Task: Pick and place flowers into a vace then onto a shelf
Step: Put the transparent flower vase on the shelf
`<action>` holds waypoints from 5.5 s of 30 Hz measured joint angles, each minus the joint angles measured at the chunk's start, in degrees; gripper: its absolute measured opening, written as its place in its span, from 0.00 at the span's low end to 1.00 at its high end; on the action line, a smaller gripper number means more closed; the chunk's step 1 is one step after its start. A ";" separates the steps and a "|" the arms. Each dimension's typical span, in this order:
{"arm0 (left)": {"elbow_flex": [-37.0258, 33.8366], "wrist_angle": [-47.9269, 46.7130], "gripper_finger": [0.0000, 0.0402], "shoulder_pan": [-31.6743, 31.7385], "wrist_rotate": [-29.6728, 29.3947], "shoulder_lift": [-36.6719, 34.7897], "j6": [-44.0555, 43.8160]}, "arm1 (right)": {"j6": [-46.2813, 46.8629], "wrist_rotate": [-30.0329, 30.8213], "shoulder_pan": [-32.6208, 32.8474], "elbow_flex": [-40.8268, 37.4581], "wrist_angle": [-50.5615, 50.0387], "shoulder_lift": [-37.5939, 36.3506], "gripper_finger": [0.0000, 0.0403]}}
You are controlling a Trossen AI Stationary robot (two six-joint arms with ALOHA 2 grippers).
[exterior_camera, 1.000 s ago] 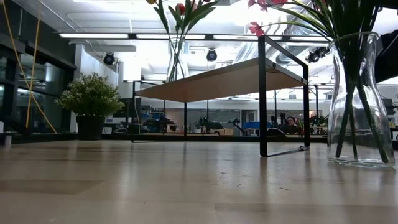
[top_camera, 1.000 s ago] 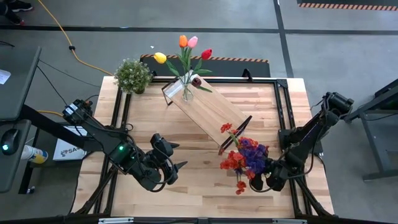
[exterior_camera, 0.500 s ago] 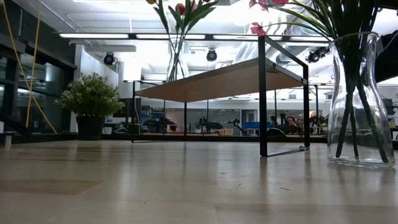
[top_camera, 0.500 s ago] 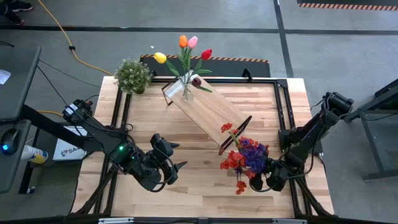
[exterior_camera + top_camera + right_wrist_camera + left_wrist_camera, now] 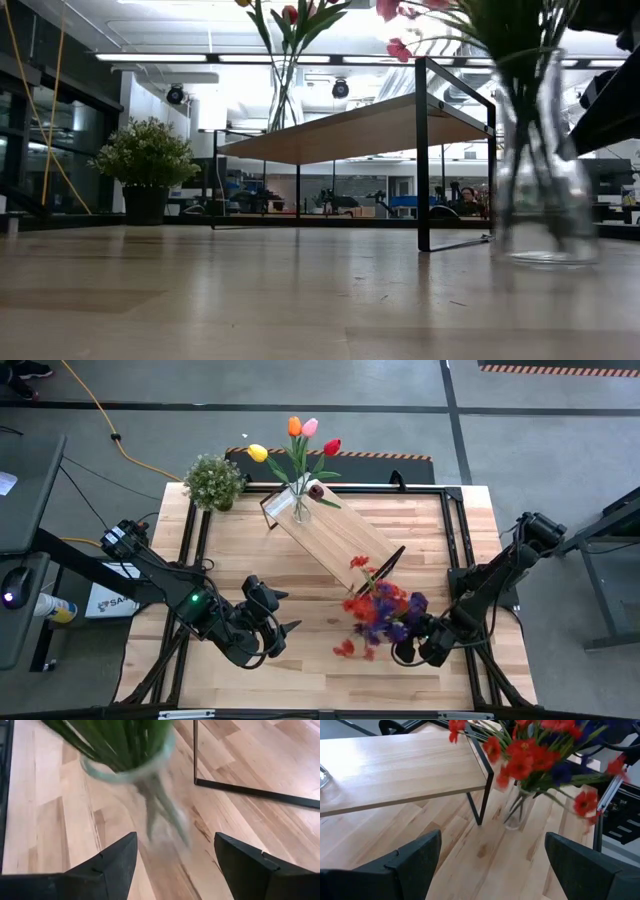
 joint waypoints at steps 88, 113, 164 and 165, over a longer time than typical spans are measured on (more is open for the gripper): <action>0.02 1.68 0.97 0.02 3.08 0.00 0.45 | -6.12 12.95 0.08 -0.09 20.71 8.54 0.95; 0.00 1.66 0.97 0.00 2.97 0.00 1.53 | -8.96 12.90 -3.35 -0.09 20.70 8.54 0.85; 0.00 1.67 0.97 0.02 6.04 -0.01 1.48 | -39.65 15.05 1.98 16.83 38.22 2.21 0.41; 0.00 1.67 0.97 0.00 6.24 0.00 1.44 | -39.53 15.65 1.83 19.14 34.62 2.08 0.41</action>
